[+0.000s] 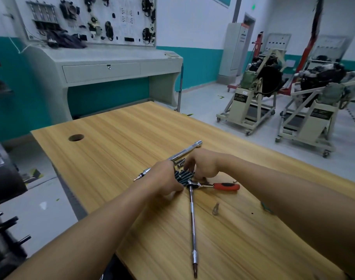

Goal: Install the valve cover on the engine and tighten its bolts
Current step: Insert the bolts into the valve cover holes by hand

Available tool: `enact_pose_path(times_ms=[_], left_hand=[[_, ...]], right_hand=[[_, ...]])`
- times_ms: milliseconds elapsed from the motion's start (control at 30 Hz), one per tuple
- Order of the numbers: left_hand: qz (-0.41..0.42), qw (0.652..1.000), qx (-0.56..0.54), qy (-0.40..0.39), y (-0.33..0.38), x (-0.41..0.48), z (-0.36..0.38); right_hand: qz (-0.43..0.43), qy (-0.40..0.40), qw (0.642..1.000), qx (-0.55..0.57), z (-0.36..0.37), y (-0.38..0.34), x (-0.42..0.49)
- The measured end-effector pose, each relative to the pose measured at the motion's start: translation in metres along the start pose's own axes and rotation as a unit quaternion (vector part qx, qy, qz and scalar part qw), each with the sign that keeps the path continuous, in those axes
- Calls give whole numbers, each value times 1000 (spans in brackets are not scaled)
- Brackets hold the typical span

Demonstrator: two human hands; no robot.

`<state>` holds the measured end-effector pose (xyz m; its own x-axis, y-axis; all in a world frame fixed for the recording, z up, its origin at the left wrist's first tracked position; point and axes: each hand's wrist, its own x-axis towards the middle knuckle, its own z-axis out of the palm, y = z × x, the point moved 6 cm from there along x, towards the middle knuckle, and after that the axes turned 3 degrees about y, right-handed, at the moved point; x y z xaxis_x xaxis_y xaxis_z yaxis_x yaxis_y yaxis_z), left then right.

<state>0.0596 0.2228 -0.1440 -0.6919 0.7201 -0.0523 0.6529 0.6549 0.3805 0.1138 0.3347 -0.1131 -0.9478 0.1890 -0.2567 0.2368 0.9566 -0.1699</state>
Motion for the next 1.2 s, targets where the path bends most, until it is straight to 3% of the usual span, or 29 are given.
enact_pose_path(times_ms=[333, 533, 700, 1000, 1100, 1200], left_hand=[[61, 995, 84, 1, 0, -22, 9], [59, 994, 97, 6, 3, -27, 13], [43, 995, 89, 19, 7, -28, 11], [110, 979, 172, -7, 21, -38, 6], [105, 982, 156, 3, 19, -42, 3], [113, 984, 139, 2, 17, -43, 2]], right_hand=[[116, 9, 969, 217, 12, -3, -10], [169, 14, 913, 372, 13, -2, -13], [139, 28, 931, 337, 11, -5, -10], [148, 98, 900, 398, 9, 9, -14], [155, 152, 876, 431, 7, 20, -20], [155, 141, 871, 444, 12, 25, -24]])
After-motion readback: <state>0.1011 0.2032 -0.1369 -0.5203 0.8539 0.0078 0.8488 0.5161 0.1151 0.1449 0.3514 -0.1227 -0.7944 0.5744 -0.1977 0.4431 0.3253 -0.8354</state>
